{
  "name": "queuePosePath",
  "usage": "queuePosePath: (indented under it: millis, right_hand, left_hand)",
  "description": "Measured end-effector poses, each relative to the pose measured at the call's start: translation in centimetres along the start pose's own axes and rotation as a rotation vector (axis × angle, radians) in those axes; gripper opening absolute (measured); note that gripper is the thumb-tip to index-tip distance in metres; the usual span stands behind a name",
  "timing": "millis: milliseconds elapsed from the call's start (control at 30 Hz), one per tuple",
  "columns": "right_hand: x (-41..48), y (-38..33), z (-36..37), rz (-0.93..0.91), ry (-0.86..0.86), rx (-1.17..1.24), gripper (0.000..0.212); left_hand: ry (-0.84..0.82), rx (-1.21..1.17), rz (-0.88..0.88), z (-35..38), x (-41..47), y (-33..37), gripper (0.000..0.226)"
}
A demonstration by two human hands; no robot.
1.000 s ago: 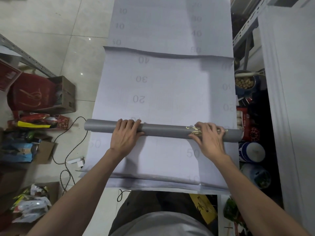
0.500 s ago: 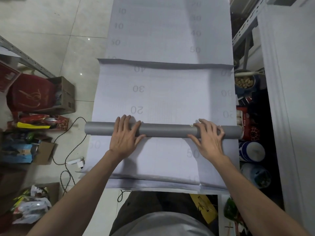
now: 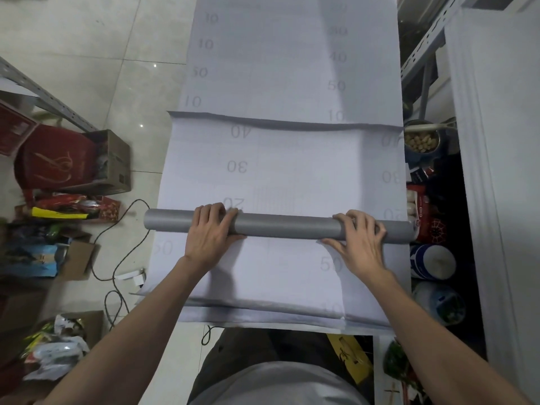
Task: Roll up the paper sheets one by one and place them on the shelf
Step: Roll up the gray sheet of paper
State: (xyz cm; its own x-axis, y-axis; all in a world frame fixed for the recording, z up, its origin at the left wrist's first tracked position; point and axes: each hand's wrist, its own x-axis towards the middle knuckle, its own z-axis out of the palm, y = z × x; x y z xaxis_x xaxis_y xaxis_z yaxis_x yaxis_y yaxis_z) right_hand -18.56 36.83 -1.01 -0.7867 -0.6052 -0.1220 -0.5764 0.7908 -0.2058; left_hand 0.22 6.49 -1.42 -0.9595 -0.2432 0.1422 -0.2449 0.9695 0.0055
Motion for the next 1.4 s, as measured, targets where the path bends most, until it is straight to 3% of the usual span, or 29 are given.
queuePosePath:
  millis: [200,300,367,567,700,933,1167,1333,1400]
  right_hand:
    - [0.4,0.1,-0.4,-0.048,0.047,0.046,0.044]
    - [0.5,0.0,-0.4,-0.079,0.068,0.103,0.055]
    - [0.6,0.1,-0.5,-0.082,0.059,0.094,0.062]
    - [0.6,0.3,-0.5,-0.110,0.058,0.056,0.050]
    - [0.8,-0.1,-0.4,-0.063,0.041,0.020,0.061]
    - [1.4,0.0,-1.1,-0.071,0.039,-0.028,0.048]
    - [1.7,-0.2,-1.2,-0.065,-0.006,-0.032,0.063]
    - [1.6,-0.3,-1.0,-0.040,0.018,-0.034,0.049]
    - [1.5,-0.6,-1.0,-0.030,0.013,-0.018,0.053]
  left_hand:
    - [0.003,-0.126,-0.021,0.4,-0.2,0.1,0.057]
    - [-0.044,-0.057,-0.068,0.6,-0.3,0.6,0.074]
    - [-0.032,-0.040,-0.049,0.5,0.2,0.6,0.071]
    - [-0.008,-0.063,-0.005,0.8,0.0,0.2,0.048]
    - [-0.024,-0.038,-0.047,0.6,0.5,0.6,0.058]
    - [0.017,-0.079,0.041,0.6,1.0,0.1,0.048]
    - [-0.055,-0.073,-0.005,0.3,1.6,0.5,0.078]
    - [0.000,-0.080,0.019,0.9,1.0,0.7,0.056]
    - [-0.028,-0.047,-0.009,0.8,0.9,1.2,0.065]
